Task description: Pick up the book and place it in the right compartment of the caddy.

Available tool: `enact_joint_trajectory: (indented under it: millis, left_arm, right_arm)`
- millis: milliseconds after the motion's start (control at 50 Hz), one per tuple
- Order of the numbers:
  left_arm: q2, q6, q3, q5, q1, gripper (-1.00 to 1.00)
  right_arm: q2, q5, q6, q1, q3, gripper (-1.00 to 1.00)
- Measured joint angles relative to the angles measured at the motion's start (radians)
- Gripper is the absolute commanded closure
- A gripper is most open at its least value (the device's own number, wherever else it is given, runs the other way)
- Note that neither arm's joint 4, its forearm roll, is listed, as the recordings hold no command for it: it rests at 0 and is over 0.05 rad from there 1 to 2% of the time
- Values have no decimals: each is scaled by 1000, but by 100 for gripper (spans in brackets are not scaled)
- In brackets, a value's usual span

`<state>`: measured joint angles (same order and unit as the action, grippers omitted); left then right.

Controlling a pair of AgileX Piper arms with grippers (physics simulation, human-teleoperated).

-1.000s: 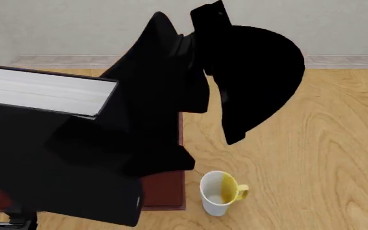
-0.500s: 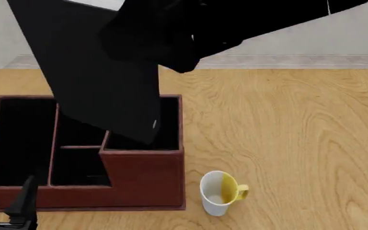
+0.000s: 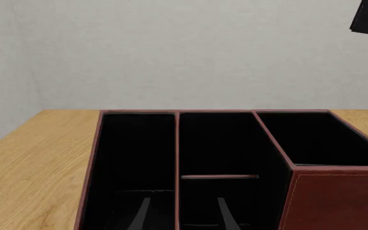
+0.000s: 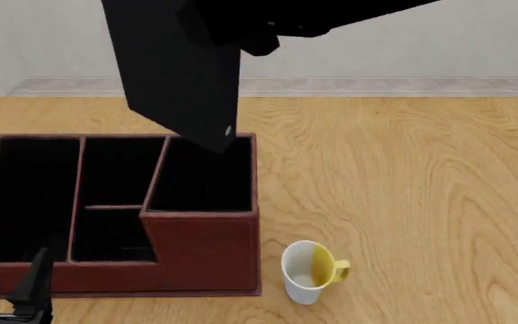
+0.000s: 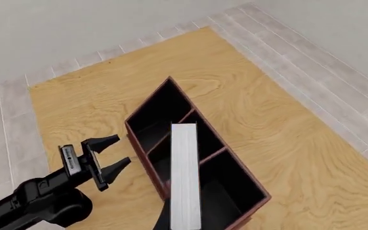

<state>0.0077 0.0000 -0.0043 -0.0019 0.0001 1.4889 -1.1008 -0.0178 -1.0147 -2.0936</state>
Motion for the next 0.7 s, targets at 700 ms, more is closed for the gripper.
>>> enact_joint_trajectory:
  millis: [700]
  left_arm:
    - [0,0,0,0,0,-100]
  right_arm:
    - [-96,329,114,108,418,100]
